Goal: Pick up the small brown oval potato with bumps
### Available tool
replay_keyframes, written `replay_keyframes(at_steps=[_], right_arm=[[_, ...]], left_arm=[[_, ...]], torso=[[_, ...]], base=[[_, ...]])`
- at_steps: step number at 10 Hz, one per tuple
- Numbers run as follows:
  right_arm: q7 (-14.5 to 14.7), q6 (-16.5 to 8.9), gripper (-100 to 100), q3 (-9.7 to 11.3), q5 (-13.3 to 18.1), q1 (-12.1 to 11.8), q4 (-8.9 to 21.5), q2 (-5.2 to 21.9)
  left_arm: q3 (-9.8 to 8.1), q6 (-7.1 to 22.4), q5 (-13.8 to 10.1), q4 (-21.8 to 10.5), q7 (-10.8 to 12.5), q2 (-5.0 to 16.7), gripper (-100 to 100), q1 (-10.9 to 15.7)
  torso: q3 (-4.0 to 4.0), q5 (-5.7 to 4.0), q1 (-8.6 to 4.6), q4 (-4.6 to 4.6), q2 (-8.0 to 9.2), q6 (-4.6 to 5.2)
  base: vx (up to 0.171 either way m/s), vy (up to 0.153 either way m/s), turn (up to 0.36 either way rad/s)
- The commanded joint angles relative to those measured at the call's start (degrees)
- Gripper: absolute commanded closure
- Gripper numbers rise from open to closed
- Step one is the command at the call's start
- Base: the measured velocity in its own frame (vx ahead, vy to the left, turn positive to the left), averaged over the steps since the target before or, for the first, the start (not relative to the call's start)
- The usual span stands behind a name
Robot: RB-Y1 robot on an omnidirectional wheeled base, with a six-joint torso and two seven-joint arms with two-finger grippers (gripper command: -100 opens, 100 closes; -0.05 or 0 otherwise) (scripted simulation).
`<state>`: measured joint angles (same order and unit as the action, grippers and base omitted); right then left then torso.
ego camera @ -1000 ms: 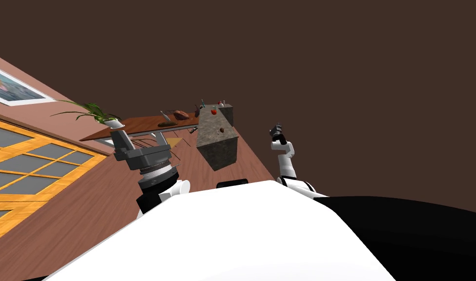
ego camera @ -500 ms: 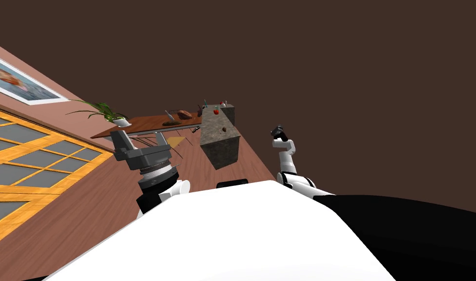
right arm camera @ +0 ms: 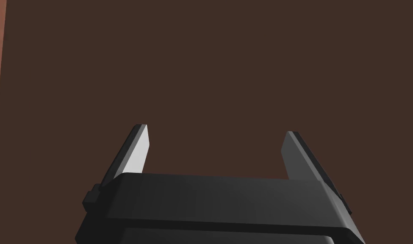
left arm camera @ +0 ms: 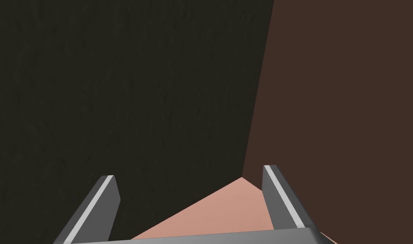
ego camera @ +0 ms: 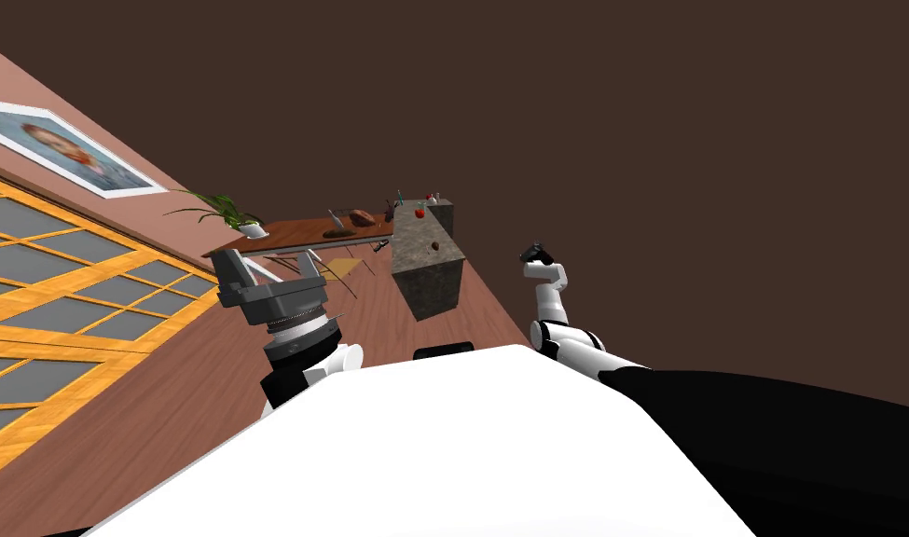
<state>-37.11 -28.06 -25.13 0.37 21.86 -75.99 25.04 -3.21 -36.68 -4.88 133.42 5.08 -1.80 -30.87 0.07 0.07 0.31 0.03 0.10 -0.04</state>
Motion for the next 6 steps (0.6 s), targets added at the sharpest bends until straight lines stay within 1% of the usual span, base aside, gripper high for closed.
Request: replay_keyframes(at_steps=[1, 2, 3, 4, 5, 6], right_arm=[[-1.01, -2.26, -100, -0.56, -0.18, 1.21, 2.86, 0.62], [-2.81, -4.14, -100, -1.71, -0.75, 3.34, 5.28, 2.03], [-2.81, -5.46, -100, -1.71, -0.75, 3.34, 7.40, 2.03], [-2.81, -5.74, -100, -1.71, -0.75, 3.34, 7.40, 2.03], [-4.56, -7.90, -100, -2.81, -1.34, 5.36, 10.72, 3.46], [-4.56, -9.14, -100, -2.81, -1.34, 5.36, 11.37, 3.46]], left_arm=[[0.00, 0.00, 0.00, 0.00, 0.00, 0.00, 0, 0.00], [0.00, 0.00, 0.00, 0.00, 0.00, 0.00, 0, 0.00], [0.00, 0.00, 0.00, 0.00, 0.00, 0.00, 0, 0.00], [0.00, 0.00, 0.00, 0.00, 0.00, 0.00, 0, -0.01], [-0.01, 0.00, 0.00, 0.00, 0.00, 0.00, 0, -0.01], [0.00, 0.00, 0.00, 0.00, 0.00, 0.00, 0, 0.00]], torso=[[0.00, 0.00, 0.00, 0.00, 0.00, 0.00], [0.00, 0.00, -0.01, 0.00, 0.00, 0.03], [0.01, 0.01, 0.04, 0.00, 0.02, 0.00], [0.00, 0.01, 0.05, -0.01, 0.00, 0.04], [-0.03, -0.01, -0.06, -0.01, -0.05, 0.06], [-0.03, 0.00, 0.01, -0.01, -0.04, 0.00]], base=[[-0.037, 0.064, 0.090], [-0.044, 0.077, 0.177], [-0.030, 0.081, 0.064], [-0.004, 0.049, -0.031], [-0.022, 0.071, 0.141], [-0.013, 0.079, 0.115]])
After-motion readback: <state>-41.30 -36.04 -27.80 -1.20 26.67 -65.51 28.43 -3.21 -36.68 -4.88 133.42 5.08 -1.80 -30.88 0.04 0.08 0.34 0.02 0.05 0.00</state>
